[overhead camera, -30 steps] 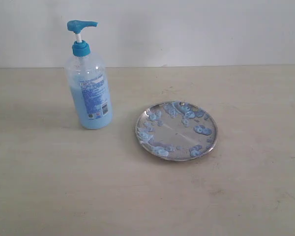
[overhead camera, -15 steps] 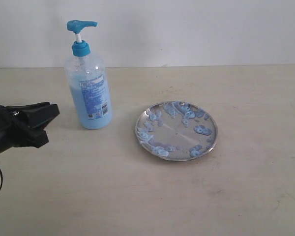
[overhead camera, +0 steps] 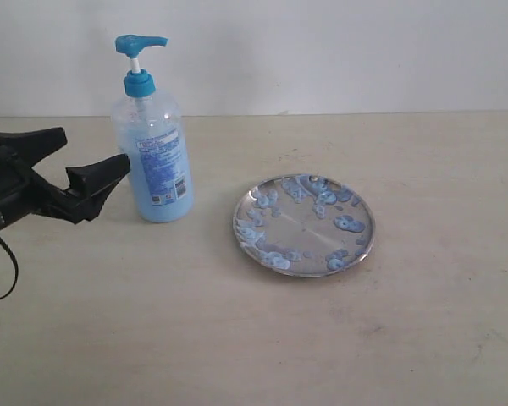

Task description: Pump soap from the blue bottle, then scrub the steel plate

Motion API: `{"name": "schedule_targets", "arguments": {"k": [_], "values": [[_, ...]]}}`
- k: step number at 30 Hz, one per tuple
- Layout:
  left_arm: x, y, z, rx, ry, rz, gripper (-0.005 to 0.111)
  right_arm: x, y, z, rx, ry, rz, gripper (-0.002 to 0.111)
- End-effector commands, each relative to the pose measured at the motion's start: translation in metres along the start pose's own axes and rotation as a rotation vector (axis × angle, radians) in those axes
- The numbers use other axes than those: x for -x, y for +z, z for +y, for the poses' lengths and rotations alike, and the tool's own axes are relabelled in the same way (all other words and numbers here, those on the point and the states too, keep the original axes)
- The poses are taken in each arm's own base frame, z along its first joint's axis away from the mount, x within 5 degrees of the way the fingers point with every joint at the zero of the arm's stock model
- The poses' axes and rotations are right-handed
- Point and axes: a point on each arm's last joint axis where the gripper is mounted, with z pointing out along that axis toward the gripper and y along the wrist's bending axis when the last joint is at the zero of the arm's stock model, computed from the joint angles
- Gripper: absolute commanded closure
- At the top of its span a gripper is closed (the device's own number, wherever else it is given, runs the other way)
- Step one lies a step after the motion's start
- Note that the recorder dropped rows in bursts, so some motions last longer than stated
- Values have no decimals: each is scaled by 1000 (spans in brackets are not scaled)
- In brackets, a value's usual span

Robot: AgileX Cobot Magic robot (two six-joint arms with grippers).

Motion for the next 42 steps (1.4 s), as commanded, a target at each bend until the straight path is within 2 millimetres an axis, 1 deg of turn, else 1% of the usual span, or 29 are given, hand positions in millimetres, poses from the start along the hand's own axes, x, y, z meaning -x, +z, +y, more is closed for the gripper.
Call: {"name": "schedule_targets", "arguments": {"k": [1, 3, 4, 6, 14, 17, 20, 22, 25, 28, 30, 31, 32, 33, 34, 36, 40, 42], "values": [[4, 22, 14, 7, 78, -46, -2, 1, 0, 0, -4, -8, -8, 107], [0, 33, 18, -26, 88, -47, -2, 1, 0, 0, -4, -12, -8, 107], [-6, 43, 21, -65, 103, -37, -2, 1, 0, 0, -4, -12, -8, 107], [-13, 53, 24, -103, 103, -29, -2, 1, 0, 0, -4, -8, -8, 107], [-39, 87, 43, -126, 110, -26, -2, 1, 0, 0, -4, -7, -8, 107], [-48, 100, 40, -154, 112, -25, -2, 1, 0, 0, -4, -7, -8, 107], [-64, 123, 29, -210, 123, -24, -2, 1, 0, 0, -4, -7, -8, 107], [-72, 135, 24, -235, 163, -35, -2, 1, 0, 0, -4, -7, -8, 107], [-81, 144, 22, -248, 191, -38, -2, 1, 0, 0, -4, -7, -8, 107], [-85, 146, 24, -229, 183, -34, 0, 1, 0, 0, -4, -7, -8, 107], [-87, 147, 29, -180, 165, -19, 14, 1, 0, 0, -4, -7, -8, 107], [-86, 147, 30, -161, 144, -20, 38, 1, 0, 0, -4, -7, -8, 107], [-86, 147, 30, -161, 127, -21, 50, 1, 0, 0, -4, -7, -8, 107], [-86, 147, 30, -169, 100, -22, 87, 1, 0, 0, -4, -7, -8, 107], [-86, 147, 29, -179, 99, -22, 100, 1, 0, 0, -4, -7, -8, 107], [-86, 146, 26, -212, 112, -20, 103, 1, 0, 0, -4, -7, -8, 107], [-87, 145, 19, -283, 139, -19, 103, 1, 0, 0, -4, -7, -8, 107], [-87, 146, 17, -289, 140, -18, 103, 1, 0, 0, -4, -7, -8, 107]]}}
